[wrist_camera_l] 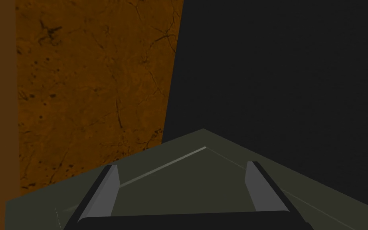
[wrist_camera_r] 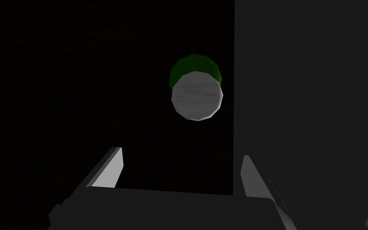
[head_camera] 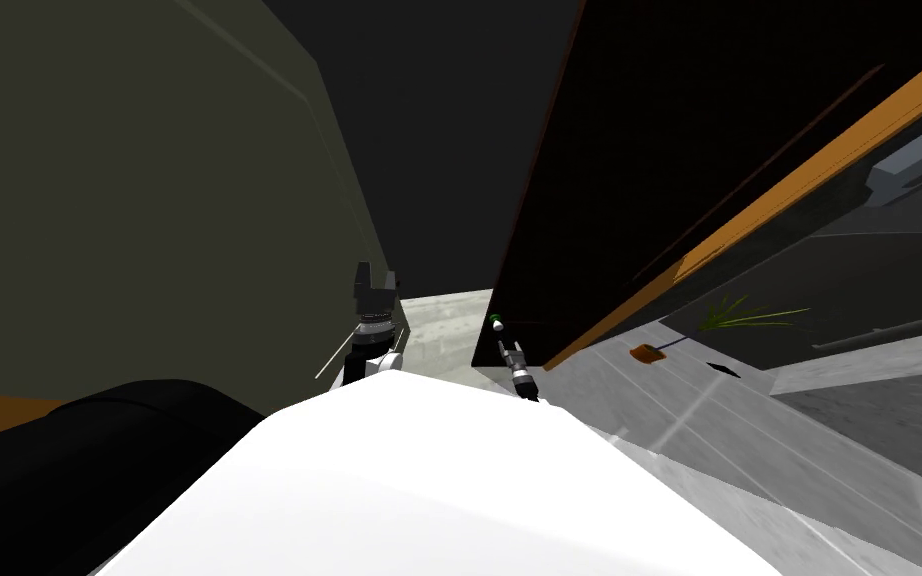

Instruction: Push the door open

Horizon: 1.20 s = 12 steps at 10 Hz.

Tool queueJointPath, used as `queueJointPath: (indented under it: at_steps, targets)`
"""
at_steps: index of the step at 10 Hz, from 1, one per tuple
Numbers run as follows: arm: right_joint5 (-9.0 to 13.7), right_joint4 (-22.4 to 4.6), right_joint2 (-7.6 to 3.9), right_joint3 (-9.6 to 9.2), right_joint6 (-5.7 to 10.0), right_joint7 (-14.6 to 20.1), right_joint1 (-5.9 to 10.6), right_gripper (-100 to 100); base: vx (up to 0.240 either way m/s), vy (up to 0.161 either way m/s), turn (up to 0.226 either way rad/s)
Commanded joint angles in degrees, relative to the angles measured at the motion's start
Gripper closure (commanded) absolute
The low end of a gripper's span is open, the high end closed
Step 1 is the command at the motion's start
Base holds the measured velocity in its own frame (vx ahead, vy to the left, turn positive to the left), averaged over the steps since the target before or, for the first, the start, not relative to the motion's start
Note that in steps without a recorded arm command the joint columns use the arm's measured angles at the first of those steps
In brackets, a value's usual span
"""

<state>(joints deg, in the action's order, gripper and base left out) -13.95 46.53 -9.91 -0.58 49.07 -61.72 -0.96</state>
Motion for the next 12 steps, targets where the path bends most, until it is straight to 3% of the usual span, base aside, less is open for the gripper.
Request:
queueJointPath:
  at_steps: [1, 5, 6, 12]
  targets:
    - [-0.31, 0.08, -0.31, -0.79, -0.27, -2.60, -0.12, -100, -0.039, 0.034, -0.108]
    - [-0.93, 0.07, -0.81, -2.41, -0.79, -7.02, -0.25, -100, -0.043, 0.039, -0.121]
    - [-0.83, 0.07, -0.74, -2.14, -0.71, -6.22, -0.21, -100, -0.021, 0.016, -0.022]
    - [-0.52, -0.63, 0.25, -1.45, -0.90, -7.74, 0.27, -100, 0.191, 0.037, 0.028]
